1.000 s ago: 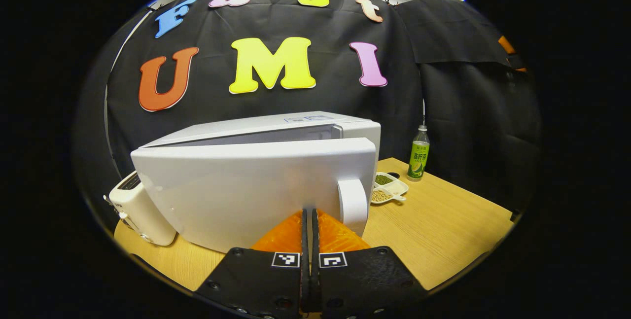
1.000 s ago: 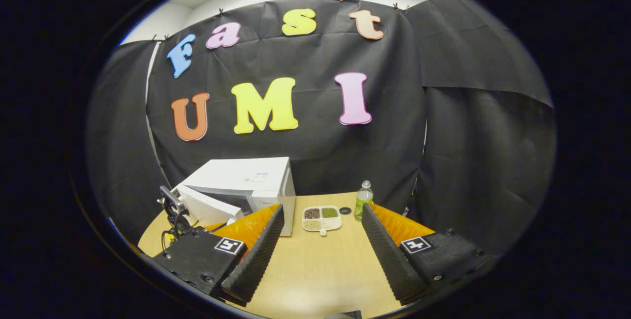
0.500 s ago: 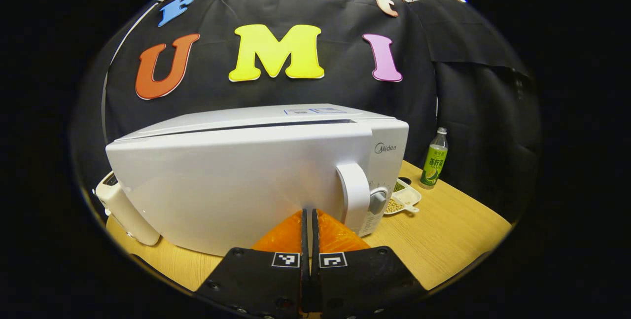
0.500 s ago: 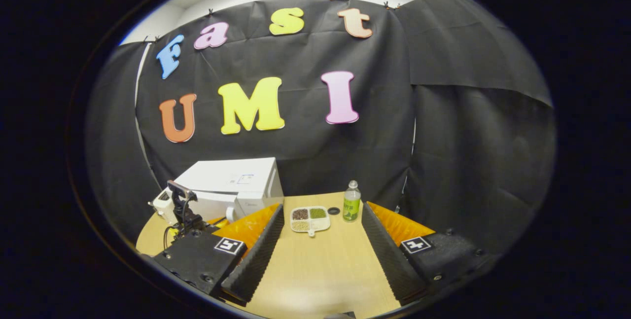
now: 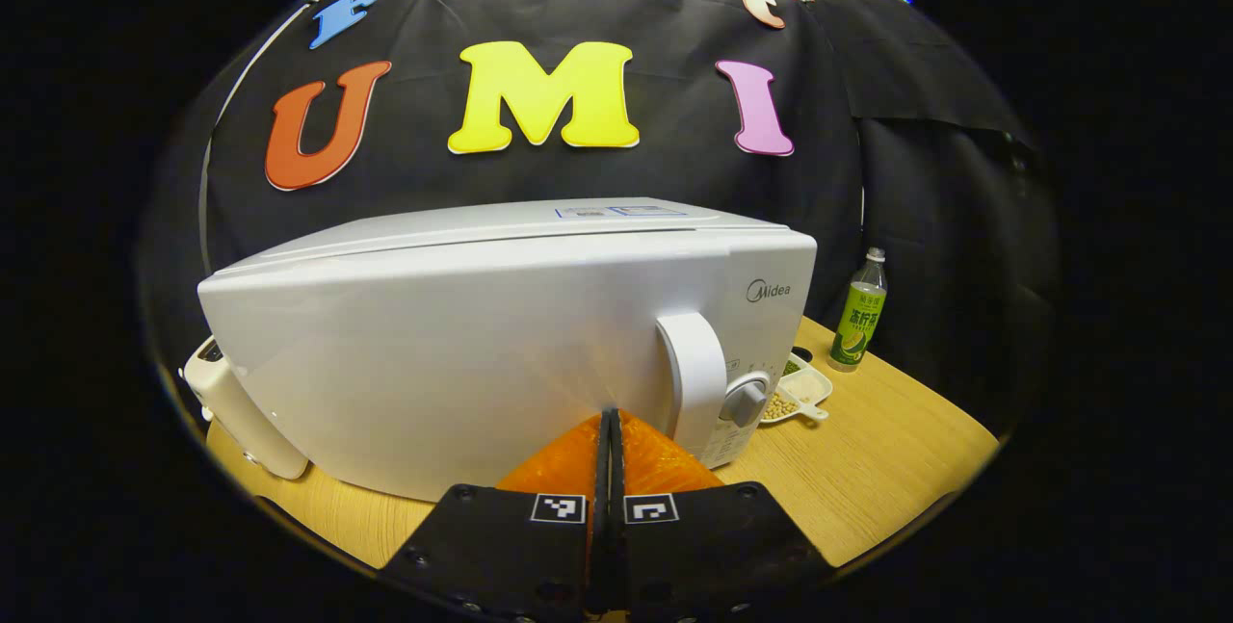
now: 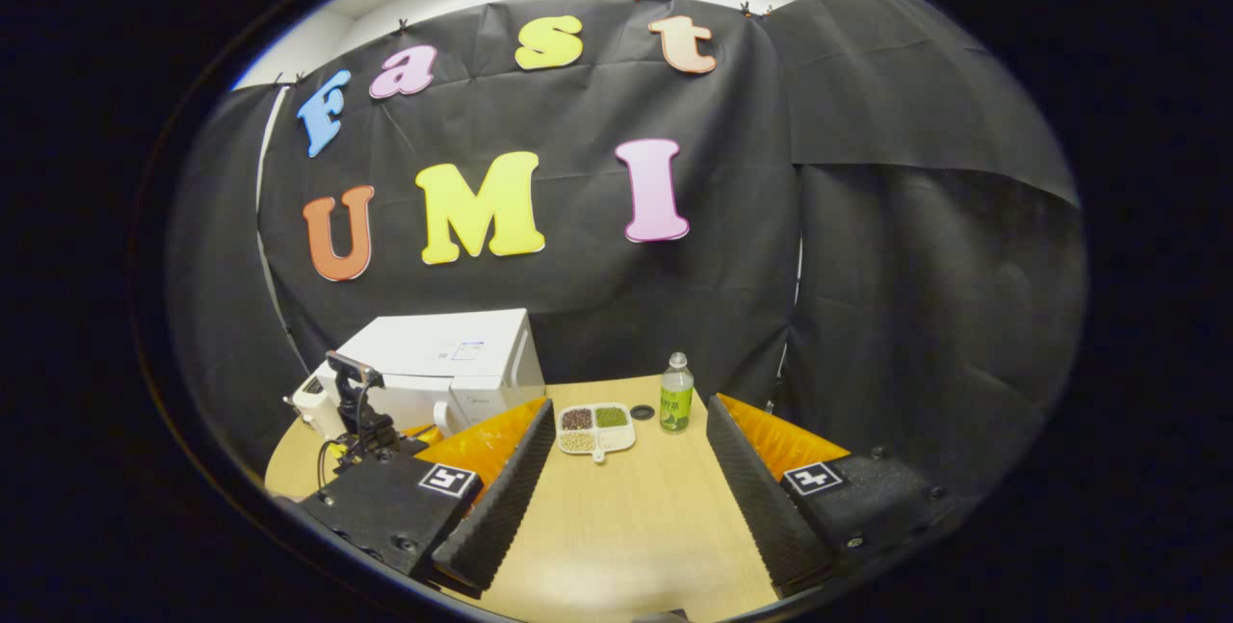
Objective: Open the microwave oven with the left hand, put the food in, and close the microwave oven.
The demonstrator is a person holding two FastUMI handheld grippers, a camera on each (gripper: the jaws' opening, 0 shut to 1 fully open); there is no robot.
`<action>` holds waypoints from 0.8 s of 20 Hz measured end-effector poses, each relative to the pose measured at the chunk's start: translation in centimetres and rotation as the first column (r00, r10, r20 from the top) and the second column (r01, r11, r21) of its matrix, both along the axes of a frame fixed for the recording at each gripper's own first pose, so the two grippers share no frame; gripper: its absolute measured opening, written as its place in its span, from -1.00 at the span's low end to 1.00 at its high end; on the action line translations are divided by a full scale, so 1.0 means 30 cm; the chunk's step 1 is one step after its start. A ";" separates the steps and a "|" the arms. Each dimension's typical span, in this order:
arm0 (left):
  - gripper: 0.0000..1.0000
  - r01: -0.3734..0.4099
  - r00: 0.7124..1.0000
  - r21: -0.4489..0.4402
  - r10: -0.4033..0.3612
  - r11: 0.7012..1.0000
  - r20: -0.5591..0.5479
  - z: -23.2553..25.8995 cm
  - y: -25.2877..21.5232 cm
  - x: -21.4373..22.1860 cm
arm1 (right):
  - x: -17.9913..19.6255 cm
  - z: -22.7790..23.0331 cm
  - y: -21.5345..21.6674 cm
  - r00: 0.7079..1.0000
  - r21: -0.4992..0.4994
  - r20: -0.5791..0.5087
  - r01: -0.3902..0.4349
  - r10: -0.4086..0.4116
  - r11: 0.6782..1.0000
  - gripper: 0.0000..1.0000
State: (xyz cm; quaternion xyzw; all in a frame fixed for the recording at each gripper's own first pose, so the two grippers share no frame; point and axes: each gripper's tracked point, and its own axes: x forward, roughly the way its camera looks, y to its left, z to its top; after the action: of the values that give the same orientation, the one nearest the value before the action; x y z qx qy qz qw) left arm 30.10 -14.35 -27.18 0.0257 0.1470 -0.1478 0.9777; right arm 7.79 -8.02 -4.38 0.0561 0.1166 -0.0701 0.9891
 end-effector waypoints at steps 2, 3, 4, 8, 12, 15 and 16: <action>-0.99 -0.009 1.000 0.006 0.010 1.000 -0.020 -0.012 0.005 -0.011 | -0.013 0.008 0.005 1.000 -0.005 0.009 -0.002 0.002 1.000 1.00; -0.99 -0.013 1.000 0.011 0.014 1.000 -0.024 -0.012 0.009 -0.017 | -0.016 0.011 0.006 1.000 -0.006 0.013 -0.001 0.001 1.000 1.00; -0.98 -0.021 0.999 0.002 0.021 1.000 -0.031 -0.013 0.013 -0.029 | -0.021 0.008 0.012 1.000 -0.002 0.011 -0.005 0.005 1.000 1.00; -0.99 -0.019 1.000 -0.016 0.019 1.000 0.001 0.061 0.020 -0.094 | -0.037 0.010 0.042 1.000 -0.008 0.012 -0.019 0.019 1.000 1.00; -0.78 -0.037 0.998 0.011 0.037 0.999 0.053 0.154 0.084 -0.200 | -0.064 0.006 0.101 0.999 -0.008 0.015 -0.045 0.045 0.999 1.00; 0.13 -0.026 0.997 0.038 0.022 0.999 0.080 0.210 0.125 -0.311 | -0.094 0.005 0.172 0.996 -0.006 0.018 -0.084 0.084 0.996 1.00; 1.00 -0.037 0.994 0.054 0.031 0.998 0.104 0.246 0.155 -0.357 | -0.102 0.006 0.190 0.995 -0.019 0.019 -0.094 0.095 0.995 1.00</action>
State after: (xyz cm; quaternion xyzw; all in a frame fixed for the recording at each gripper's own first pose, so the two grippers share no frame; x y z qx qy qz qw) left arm 19.39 -9.71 -19.81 0.0580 0.1009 -0.1254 0.9853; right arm 4.72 -2.32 -4.20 0.0425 0.1085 -0.0238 0.9929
